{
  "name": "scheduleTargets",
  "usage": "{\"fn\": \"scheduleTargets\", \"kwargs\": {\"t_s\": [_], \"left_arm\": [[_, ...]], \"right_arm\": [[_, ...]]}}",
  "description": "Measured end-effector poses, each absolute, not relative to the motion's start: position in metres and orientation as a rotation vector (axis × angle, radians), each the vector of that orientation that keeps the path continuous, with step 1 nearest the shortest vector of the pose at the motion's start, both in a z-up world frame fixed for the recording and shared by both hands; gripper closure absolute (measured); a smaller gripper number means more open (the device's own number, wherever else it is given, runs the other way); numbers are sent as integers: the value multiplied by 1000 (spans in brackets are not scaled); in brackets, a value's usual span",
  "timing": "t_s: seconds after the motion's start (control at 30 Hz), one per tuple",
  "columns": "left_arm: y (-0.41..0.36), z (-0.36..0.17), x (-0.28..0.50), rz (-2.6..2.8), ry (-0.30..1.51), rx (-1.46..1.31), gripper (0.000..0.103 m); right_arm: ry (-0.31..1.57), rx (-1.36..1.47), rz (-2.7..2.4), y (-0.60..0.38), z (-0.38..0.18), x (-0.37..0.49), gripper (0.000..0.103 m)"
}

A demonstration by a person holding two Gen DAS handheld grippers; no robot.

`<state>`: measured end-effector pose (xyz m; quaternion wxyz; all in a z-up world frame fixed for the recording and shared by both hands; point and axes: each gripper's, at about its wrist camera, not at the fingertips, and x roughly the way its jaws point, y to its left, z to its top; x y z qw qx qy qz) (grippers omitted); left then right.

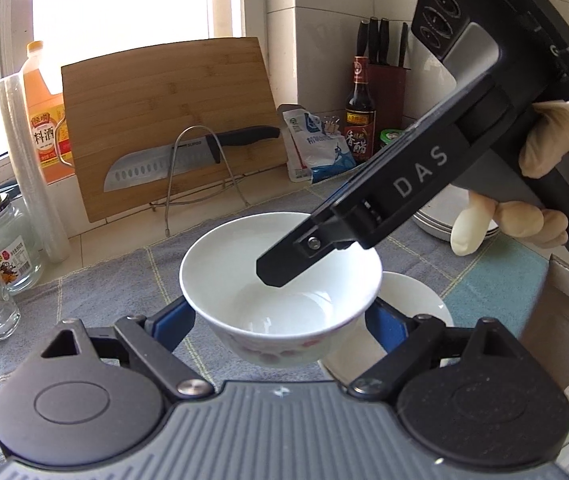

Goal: Organize plates and bowls
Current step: 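Carry the white bowl with the right gripper and lower it into the nested bowls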

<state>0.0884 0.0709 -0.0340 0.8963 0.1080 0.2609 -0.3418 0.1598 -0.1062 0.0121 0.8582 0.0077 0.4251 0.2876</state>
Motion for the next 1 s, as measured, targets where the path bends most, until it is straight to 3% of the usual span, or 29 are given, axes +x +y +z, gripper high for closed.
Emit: {"fn": "scheduleTargets", "kwargs": {"t_s": [1.0], "left_arm": [[34,-48,77,-870,631,255,12]], "right_arm": [[945,82,481,-151,-7,116,31]]}}
